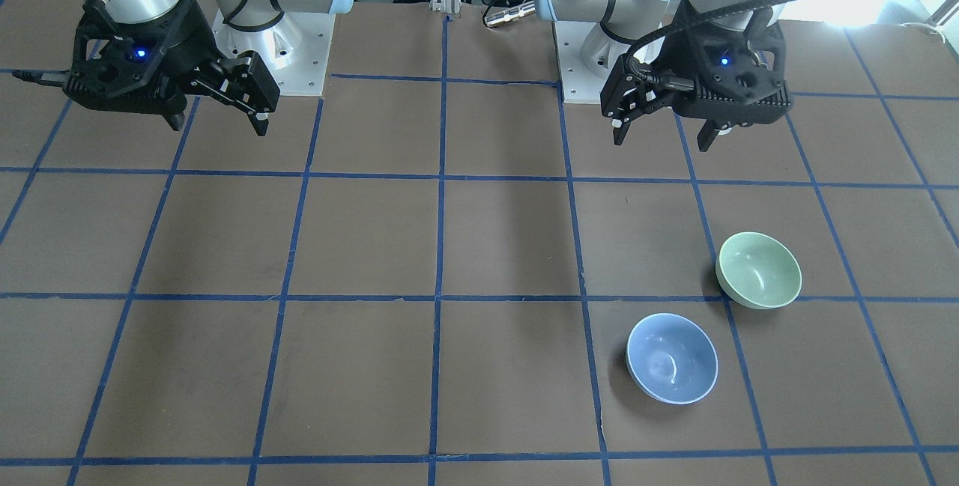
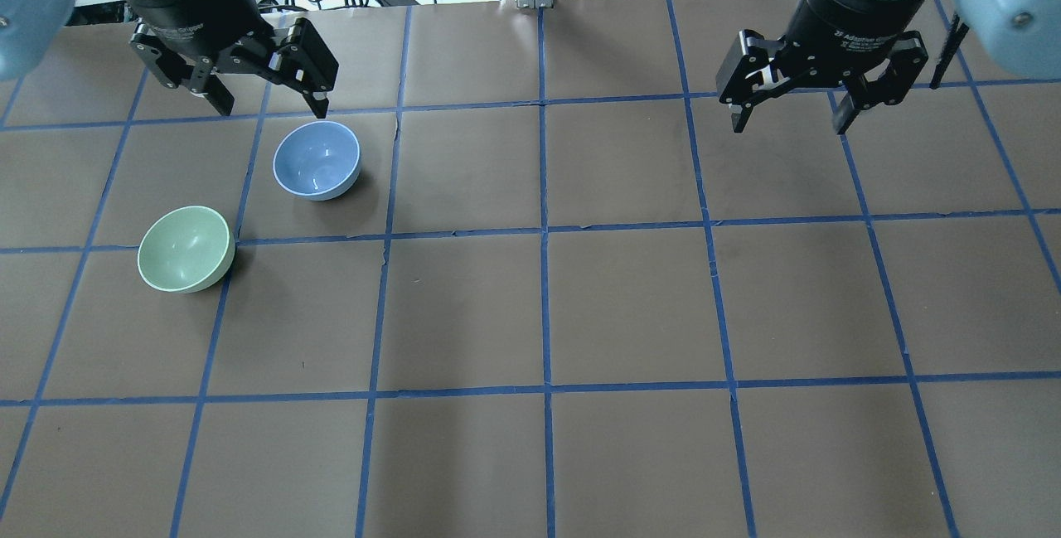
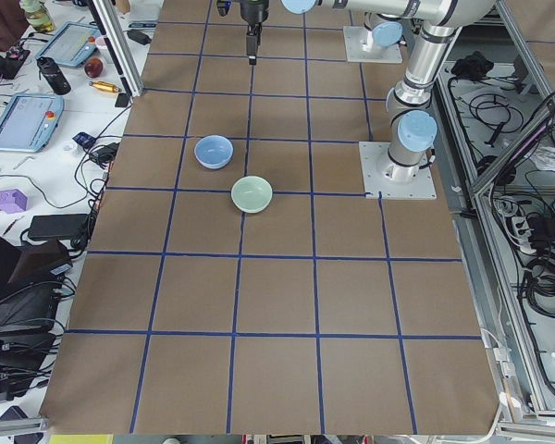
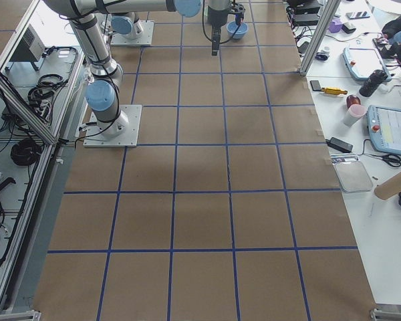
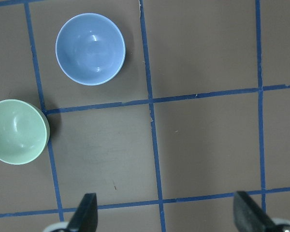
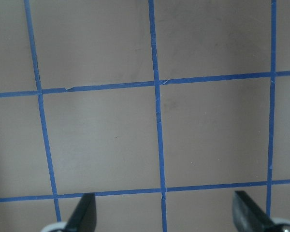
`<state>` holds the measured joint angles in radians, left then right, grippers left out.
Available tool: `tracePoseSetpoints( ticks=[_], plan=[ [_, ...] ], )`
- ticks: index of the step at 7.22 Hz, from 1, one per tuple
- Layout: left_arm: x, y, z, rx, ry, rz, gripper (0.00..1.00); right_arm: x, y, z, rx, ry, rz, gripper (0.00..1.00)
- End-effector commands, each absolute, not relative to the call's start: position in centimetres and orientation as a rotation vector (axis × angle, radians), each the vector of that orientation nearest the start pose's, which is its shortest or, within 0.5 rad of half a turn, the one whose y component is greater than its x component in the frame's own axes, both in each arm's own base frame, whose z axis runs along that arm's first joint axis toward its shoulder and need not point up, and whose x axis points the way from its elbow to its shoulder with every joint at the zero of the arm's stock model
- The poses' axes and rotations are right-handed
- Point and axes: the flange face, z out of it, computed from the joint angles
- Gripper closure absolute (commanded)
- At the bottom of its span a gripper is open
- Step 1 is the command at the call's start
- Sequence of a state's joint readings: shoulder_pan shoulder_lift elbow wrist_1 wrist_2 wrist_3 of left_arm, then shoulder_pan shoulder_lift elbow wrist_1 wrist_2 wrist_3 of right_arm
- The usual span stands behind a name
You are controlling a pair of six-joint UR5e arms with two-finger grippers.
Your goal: Stack green bowl on blue bowl
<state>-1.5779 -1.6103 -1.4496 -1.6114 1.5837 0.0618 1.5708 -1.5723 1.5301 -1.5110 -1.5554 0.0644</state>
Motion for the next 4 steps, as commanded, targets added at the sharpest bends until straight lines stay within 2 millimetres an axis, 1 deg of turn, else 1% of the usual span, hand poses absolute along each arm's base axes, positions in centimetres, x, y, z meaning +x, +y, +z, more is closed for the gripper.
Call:
tracePoseSetpoints(
  ticks=[1,4],
  plan=[
    [-11.88,-51.45,52.55,0.06,3.125,-0.09,0.0,13.48,-48.92,50.31,0.101,3.125,0.027,0.0],
    [-11.62,-51.48,52.4,0.064,3.123,-0.085,0.0,13.48,-48.92,50.31,0.101,3.125,0.027,0.0]
  ],
)
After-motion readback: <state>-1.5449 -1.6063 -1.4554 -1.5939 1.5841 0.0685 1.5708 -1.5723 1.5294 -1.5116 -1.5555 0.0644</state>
